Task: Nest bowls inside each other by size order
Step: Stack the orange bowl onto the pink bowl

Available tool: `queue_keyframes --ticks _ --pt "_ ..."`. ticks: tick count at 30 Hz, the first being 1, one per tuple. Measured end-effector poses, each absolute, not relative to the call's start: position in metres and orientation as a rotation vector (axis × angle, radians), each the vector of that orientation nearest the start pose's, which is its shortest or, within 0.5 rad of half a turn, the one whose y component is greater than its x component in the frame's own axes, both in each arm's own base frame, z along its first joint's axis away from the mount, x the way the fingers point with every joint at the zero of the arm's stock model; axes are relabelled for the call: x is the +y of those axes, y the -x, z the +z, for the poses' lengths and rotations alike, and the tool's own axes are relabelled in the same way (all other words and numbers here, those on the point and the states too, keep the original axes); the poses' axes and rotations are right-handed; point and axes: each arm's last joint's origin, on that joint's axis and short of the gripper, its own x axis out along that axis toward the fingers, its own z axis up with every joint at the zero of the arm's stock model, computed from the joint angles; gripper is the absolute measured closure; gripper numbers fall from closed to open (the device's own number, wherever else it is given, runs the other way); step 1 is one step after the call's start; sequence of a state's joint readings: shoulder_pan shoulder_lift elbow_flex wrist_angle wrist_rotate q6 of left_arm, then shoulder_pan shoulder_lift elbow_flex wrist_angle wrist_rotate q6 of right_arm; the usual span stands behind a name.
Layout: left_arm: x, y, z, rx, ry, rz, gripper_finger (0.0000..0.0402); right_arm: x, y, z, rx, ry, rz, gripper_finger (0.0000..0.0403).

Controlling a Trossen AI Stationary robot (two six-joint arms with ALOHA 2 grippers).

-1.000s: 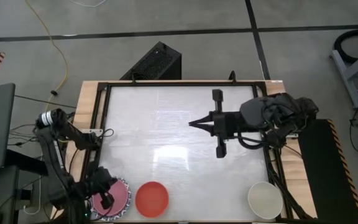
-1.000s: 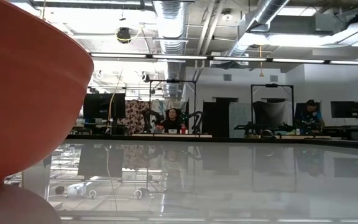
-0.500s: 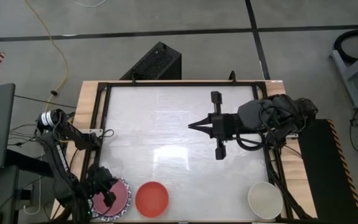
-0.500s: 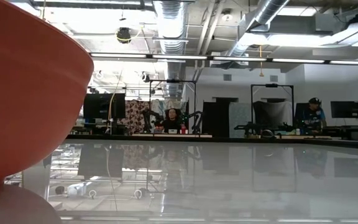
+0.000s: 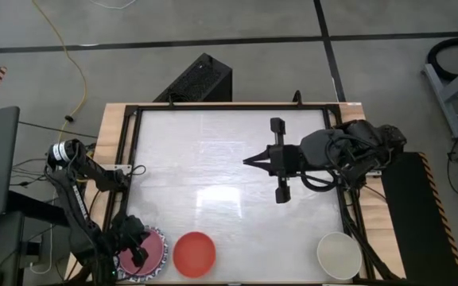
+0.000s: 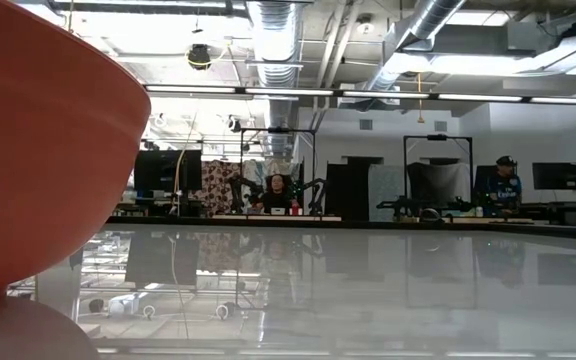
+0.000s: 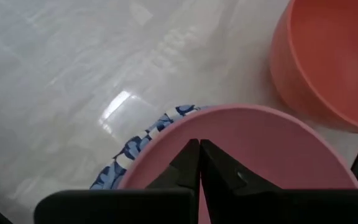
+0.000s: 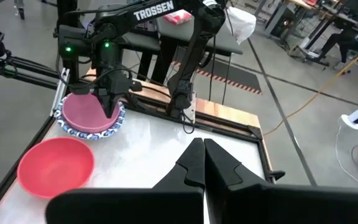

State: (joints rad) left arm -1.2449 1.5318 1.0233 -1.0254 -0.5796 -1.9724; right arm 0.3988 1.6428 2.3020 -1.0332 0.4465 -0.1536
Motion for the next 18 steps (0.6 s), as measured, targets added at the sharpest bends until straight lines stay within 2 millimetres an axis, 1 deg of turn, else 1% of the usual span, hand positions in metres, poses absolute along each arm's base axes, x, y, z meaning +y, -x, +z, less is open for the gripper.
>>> queue_keyframes --ticks 3,8,13,18 --pt "-0.241 -0.099 0.215 0.893 0.577 0.465 0.0401 0.099 -0.266 0.528 0.359 0.288 -0.021 0.0389" --pt "-0.247 -0.102 0.238 0.834 0.588 0.434 0.0401 0.099 -0.280 0.508 0.425 0.258 -0.041 0.0374" --pt "-0.249 -0.104 0.270 0.803 0.536 0.420 0.0401 0.095 -0.309 0.472 0.472 0.184 -0.092 0.0357" --pt "-0.241 -0.102 0.298 0.801 0.454 0.450 0.0401 0.091 -0.334 0.435 0.490 0.109 -0.031 0.0336"
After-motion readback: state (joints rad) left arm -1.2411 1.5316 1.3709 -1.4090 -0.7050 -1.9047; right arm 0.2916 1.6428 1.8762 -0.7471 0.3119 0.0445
